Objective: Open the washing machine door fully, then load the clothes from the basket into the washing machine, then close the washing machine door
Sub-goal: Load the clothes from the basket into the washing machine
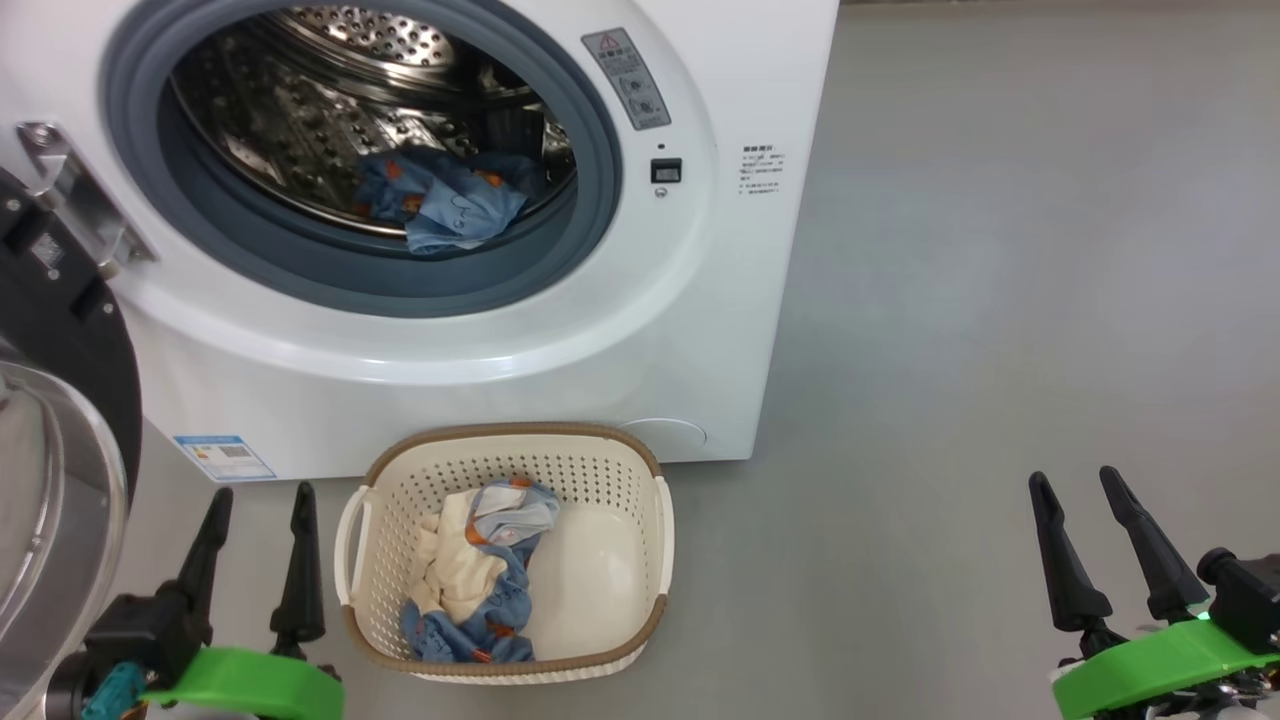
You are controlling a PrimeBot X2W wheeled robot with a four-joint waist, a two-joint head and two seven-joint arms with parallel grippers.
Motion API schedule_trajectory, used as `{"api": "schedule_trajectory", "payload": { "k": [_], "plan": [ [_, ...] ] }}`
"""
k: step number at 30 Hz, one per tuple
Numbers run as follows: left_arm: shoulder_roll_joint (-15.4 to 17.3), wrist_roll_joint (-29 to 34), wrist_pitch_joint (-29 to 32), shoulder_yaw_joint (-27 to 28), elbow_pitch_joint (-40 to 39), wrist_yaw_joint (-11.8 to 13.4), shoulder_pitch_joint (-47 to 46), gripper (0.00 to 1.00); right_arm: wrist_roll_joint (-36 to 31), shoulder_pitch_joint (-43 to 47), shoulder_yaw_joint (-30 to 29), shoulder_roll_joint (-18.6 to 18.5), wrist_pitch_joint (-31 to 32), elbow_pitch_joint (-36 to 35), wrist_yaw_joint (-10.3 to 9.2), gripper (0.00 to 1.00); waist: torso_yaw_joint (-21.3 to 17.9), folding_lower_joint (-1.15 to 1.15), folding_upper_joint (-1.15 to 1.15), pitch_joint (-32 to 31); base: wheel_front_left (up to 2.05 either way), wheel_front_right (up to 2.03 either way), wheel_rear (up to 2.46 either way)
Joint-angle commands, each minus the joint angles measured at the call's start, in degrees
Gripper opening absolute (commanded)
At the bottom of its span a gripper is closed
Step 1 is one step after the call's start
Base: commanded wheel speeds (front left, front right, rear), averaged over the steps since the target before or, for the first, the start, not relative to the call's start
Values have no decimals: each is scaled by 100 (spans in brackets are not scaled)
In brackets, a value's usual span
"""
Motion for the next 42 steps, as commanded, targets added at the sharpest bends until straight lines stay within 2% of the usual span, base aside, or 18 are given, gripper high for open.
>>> {"api": "schedule_trajectory", "payload": {
  "k": [1, 14, 25, 34, 42],
  "plan": [
    [121, 30, -14, 221, -210, 3, 32, 100, 57, 44, 45, -144, -46, -149, 32, 100, 72, 0, 0, -82, 0, 0, 0],
    [104, 85, -14, 381, -599, 3, 545, 100, 43, 259, -46, -88, -46, -199, 32, 100, 102, 0, 0, -234, 0, 0, 0],
    [74, 123, -14, 383, -697, 3, 544, 100, 22, 202, -78, -71, -46, -242, 32, 100, 80, 0, 0, -112, 0, 0, 0],
    [-15, 65, -14, 297, -500, 3, 373, 100, 14, -38, -78, 5, -46, -289, 32, 100, 27, 0, 0, 310, 0, 0, 0],
    [-87, -35, -14, 221, -110, 3, 24, 100, -12, -467, -15, 109, -46, -340, 32, 100, -76, 0, 0, 979, 0, 0, 0]
  ]
}}
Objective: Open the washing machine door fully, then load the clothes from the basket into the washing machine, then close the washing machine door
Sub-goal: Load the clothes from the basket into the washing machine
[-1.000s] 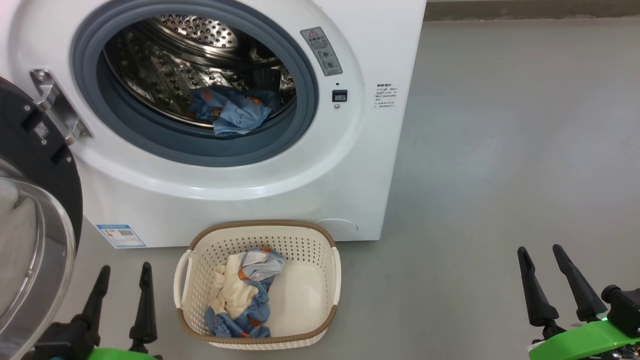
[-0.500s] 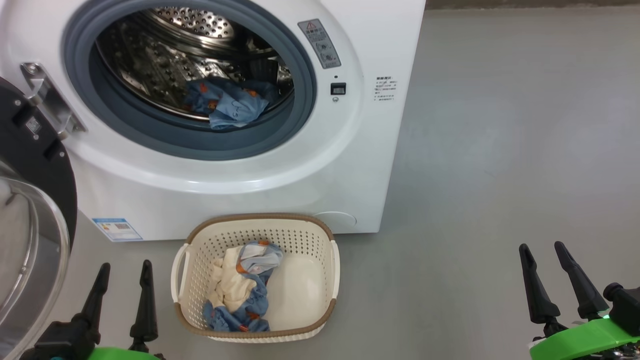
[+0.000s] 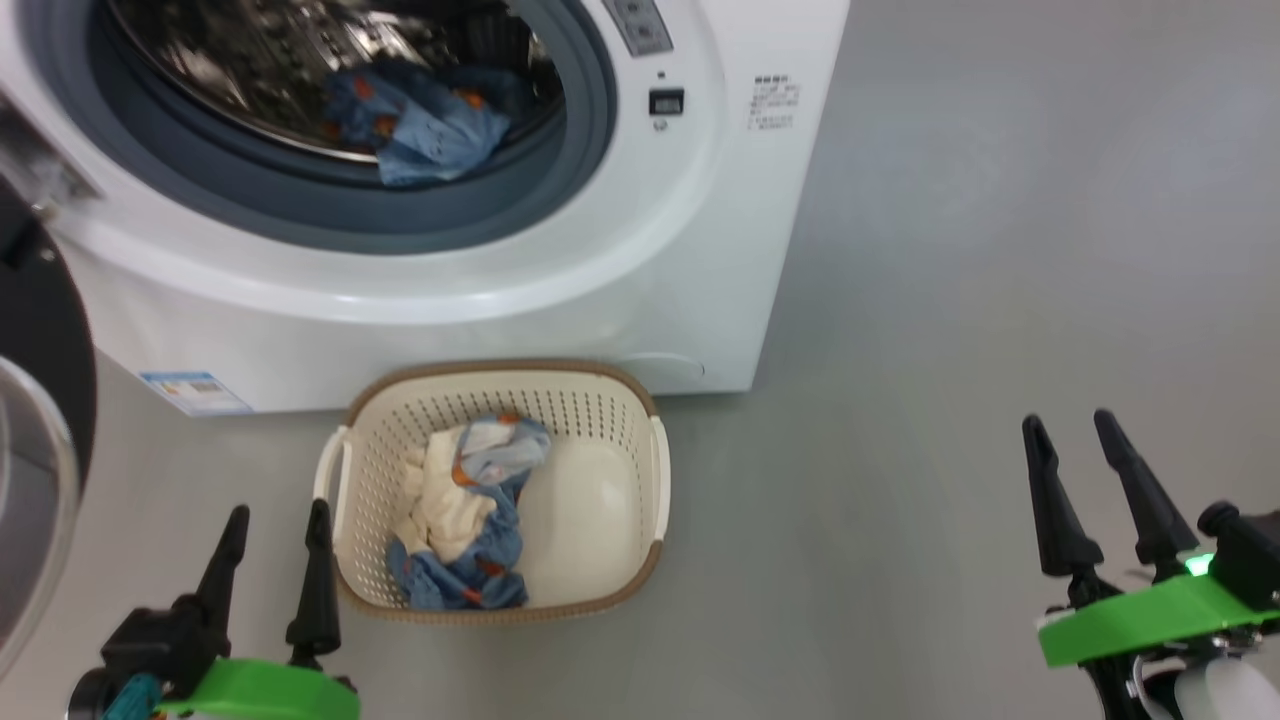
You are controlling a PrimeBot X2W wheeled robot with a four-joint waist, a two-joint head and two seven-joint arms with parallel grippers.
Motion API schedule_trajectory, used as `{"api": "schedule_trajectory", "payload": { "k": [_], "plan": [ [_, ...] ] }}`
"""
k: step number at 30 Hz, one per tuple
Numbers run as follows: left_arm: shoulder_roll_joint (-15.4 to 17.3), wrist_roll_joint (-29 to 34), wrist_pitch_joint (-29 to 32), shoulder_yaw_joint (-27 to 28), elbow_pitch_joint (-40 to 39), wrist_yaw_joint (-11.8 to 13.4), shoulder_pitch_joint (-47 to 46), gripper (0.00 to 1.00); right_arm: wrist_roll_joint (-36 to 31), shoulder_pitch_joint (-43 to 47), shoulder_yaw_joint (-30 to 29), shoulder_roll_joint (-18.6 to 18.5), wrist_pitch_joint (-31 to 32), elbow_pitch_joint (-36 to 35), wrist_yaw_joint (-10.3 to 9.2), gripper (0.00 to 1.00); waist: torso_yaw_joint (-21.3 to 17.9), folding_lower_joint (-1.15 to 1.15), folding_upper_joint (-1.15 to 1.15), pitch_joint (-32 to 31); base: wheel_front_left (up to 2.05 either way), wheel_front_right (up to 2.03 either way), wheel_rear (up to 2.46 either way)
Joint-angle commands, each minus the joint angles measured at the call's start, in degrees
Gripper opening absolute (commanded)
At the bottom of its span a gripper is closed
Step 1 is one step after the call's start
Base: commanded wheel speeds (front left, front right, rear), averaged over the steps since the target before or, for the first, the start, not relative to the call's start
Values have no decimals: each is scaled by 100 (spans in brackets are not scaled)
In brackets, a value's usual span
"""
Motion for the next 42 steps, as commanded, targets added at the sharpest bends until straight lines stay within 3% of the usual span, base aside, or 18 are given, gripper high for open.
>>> {"api": "schedule_trajectory", "payload": {
  "k": [1, 17, 30, 42],
  "plan": [
    [100, -66, -14, 123, 13, 3, -286, 100, -4, -237, 85, -63, -46, -165, 32, 100, -85, 0, 0, 439, 0, 0, 0],
    [403, -358, -14, -391, 1587, 3, -1835, 100, -78, -1131, 216, 91, -46, -296, 32, 100, -331, 0, 0, 2008, 0, 0, 0],
    [824, -799, -12, -1251, 3738, 3, -3579, 100, -128, -1746, 427, 237, -46, -438, 32, 100, -636, 0, 0, 3079, 0, 0, 0],
    [1156, -1201, 753, -1916, 4927, 3, -4837, 100, -156, -1940, 478, 319, -46, -503, 32, 100, -868, 0, 0, 3635, 0, 0, 0]
  ]
}}
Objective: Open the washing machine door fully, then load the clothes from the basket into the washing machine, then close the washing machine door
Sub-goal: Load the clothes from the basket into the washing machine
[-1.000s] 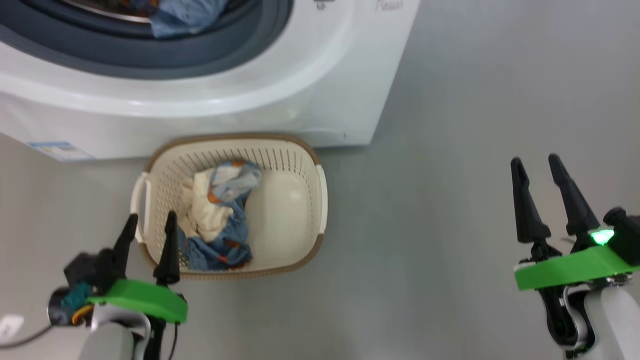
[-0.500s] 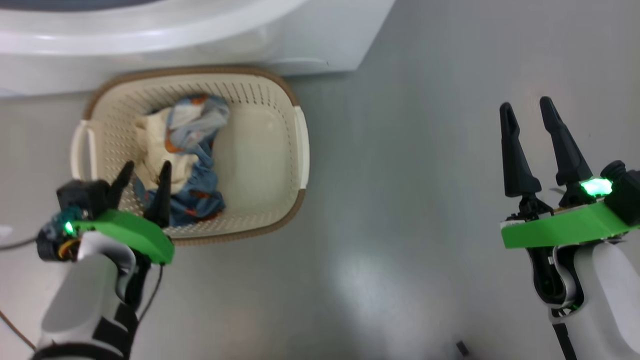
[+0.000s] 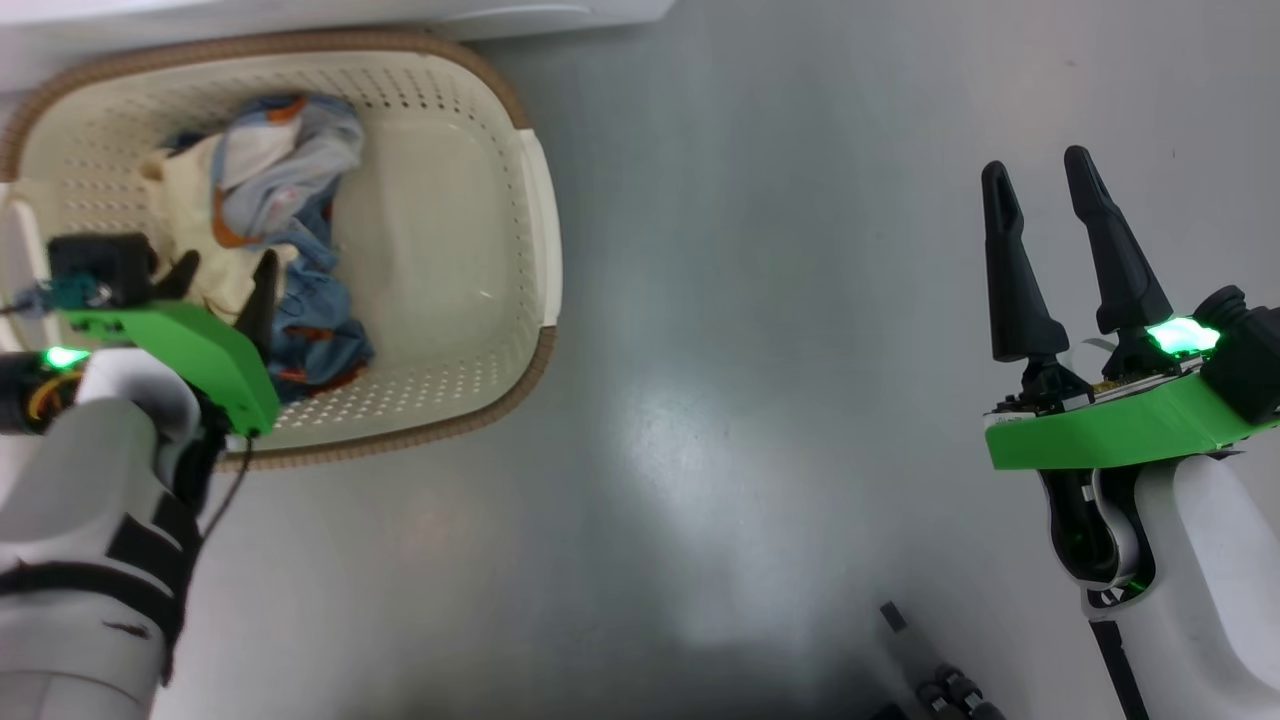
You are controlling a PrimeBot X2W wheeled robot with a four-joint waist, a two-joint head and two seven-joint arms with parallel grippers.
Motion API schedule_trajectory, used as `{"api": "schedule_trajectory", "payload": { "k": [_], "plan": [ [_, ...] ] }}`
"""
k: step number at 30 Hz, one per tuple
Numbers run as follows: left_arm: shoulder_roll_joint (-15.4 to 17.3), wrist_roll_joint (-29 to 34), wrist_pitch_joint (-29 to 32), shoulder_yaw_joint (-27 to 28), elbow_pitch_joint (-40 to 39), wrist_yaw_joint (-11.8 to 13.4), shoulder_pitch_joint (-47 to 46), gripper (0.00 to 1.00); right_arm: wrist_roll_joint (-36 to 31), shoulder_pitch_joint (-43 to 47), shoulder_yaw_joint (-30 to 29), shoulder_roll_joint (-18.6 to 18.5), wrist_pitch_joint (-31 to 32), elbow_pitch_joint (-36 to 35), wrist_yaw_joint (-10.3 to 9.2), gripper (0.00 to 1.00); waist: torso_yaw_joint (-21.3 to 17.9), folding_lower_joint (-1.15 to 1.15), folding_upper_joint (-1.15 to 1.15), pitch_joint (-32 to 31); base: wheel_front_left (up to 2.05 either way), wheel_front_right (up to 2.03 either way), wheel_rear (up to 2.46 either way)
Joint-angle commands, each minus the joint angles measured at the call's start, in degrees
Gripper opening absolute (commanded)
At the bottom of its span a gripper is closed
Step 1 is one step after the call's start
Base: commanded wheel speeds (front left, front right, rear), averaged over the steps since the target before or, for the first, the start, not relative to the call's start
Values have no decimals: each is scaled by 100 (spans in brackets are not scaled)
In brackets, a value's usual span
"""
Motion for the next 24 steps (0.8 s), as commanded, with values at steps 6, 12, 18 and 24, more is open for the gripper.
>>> {"api": "schedule_trajectory", "payload": {
  "k": [6, 12, 18, 24],
  "plan": [
    [474, -130, 331, 57, 251, 45, -387, 100, -79, -3, 154, 50, -45, -244, 32, 100, -229, 0, 0, 345, 0, 0, 0],
    [564, -159, 571, 60, 358, 256, -641, 100, -96, -56, 233, 55, -45, -333, 32, 100, -324, 0, 0, 519, 0, 0, 0],
    [619, -185, 704, 57, 391, 382, -782, 100, -126, -71, 305, 88, -45, -400, 32, 100, -385, 0, 0, 625, 0, 0, 0],
    [675, -185, 808, -8, 410, 416, -802, 100, -141, -65, 427, 140, -45, -426, 32, 100, -473, 0, 0, 681, 0, 0, 0]
  ]
}}
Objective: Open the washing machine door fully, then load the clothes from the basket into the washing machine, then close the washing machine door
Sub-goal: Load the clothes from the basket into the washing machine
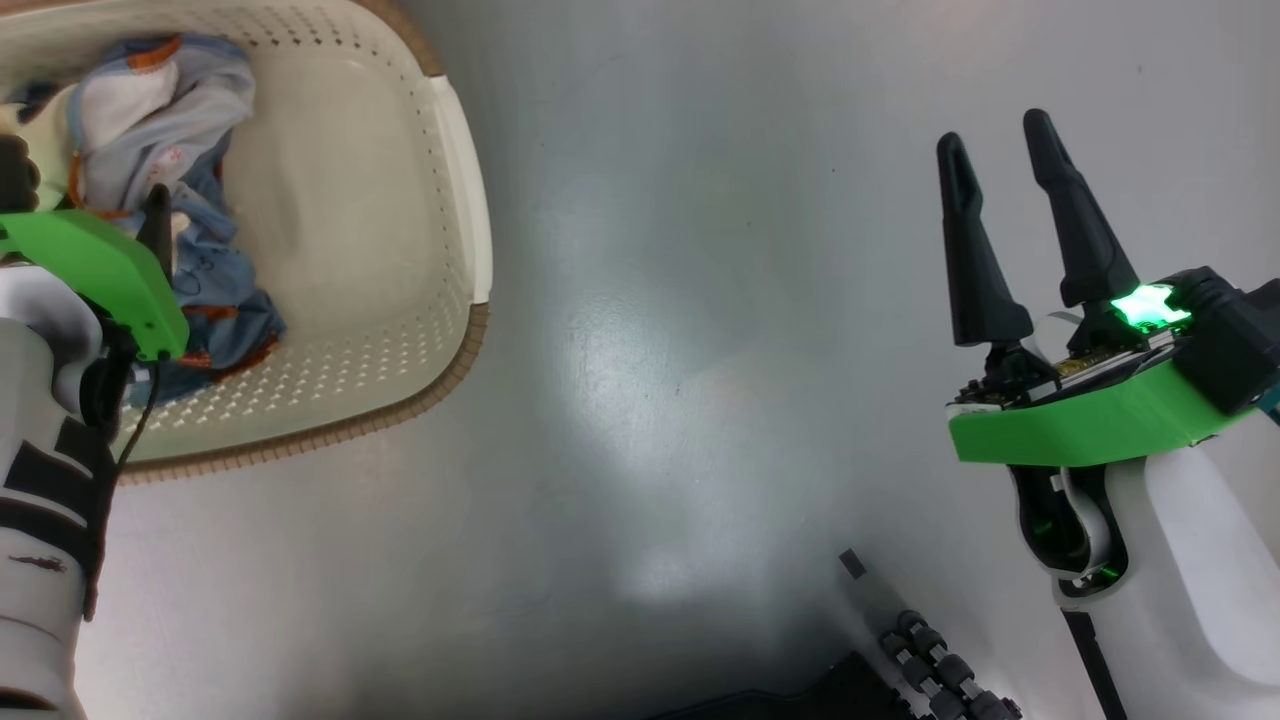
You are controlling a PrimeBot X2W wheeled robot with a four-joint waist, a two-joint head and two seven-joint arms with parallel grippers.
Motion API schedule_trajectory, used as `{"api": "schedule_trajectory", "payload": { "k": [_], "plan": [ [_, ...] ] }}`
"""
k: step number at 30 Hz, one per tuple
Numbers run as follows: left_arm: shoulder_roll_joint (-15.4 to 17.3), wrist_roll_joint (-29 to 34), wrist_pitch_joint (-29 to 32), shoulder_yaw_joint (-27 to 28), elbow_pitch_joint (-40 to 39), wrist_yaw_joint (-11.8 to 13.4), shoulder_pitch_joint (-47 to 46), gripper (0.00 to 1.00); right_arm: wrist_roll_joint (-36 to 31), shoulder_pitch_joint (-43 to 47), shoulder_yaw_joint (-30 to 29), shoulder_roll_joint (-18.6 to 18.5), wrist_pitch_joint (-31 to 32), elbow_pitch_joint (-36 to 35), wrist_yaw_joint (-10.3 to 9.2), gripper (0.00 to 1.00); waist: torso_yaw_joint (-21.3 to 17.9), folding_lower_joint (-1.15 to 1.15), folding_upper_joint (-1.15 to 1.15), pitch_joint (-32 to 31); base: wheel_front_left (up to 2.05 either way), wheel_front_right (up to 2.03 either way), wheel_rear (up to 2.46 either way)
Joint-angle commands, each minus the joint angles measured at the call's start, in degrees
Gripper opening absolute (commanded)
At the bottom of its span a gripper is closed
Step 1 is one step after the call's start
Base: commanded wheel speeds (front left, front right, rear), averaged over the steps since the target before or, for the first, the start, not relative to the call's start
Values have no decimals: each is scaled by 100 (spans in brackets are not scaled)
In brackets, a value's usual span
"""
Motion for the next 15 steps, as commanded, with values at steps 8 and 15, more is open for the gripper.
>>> {"api": "schedule_trajectory", "payload": {
  "k": [8, 15],
  "plan": [
    [305, -25, 123, -31, -22, -125, 196, 0, -62, 182, 212, 21, -44, -142, 32, 100, -95, -1, 0, -28, 0, 0, 0],
    [222, -97, -54, -42, -20, -176, 178, 0, -60, 207, 148, -19, -44, -145, 32, 100, -46, -1, 0, -89, 0, 0, 0]
  ]
}}
